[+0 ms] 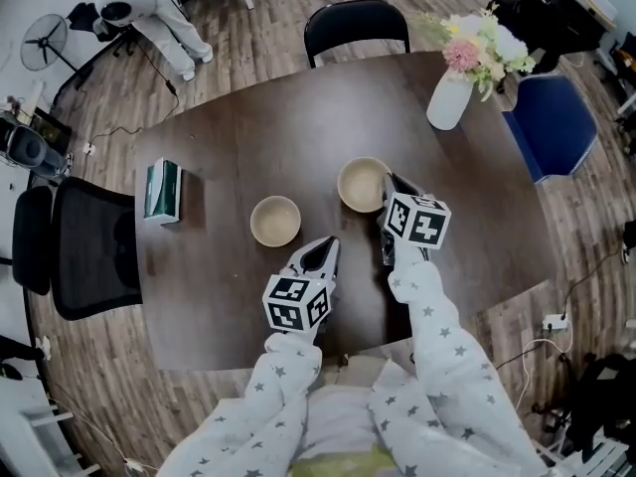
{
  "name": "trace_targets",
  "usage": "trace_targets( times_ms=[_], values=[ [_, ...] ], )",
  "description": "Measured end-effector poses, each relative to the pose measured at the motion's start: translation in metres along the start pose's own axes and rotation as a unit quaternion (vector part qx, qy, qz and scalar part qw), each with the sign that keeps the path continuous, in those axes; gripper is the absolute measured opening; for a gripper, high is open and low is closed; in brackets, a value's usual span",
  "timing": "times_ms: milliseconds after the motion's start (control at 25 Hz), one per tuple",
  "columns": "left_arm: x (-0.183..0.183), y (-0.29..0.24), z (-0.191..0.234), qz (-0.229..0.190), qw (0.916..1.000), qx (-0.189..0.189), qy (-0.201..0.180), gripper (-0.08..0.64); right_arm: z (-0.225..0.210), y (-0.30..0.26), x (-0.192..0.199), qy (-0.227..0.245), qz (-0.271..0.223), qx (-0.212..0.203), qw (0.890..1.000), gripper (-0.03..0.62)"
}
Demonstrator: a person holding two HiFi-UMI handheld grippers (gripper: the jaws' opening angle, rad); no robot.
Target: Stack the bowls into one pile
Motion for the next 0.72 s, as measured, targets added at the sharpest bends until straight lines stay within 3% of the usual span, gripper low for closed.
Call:
trace_targets(
  times_ms=[440,720],
  values=[
    [0.001,-0.007,0.007,0.001,0.9999,-0.004,0.015,0.026,-0.002,-0.016,0.014,0.040,0.032,0.013,0.999,0.034],
    [0.002,-0.011,0.003,0.001,0.9998,0.001,0.019,0.026,0.000,-0.017,0.018,0.095,0.046,0.011,0.994,0.034]
  ],
)
Point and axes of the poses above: the fingertips, and each gripper's own axes: y backward along the fingers, z to its left, x out of its underside, the point moved 3 cm from there along y, backward along the fingers, and after that the axes turned 4 degrees about -z, right-handed, at the moved point
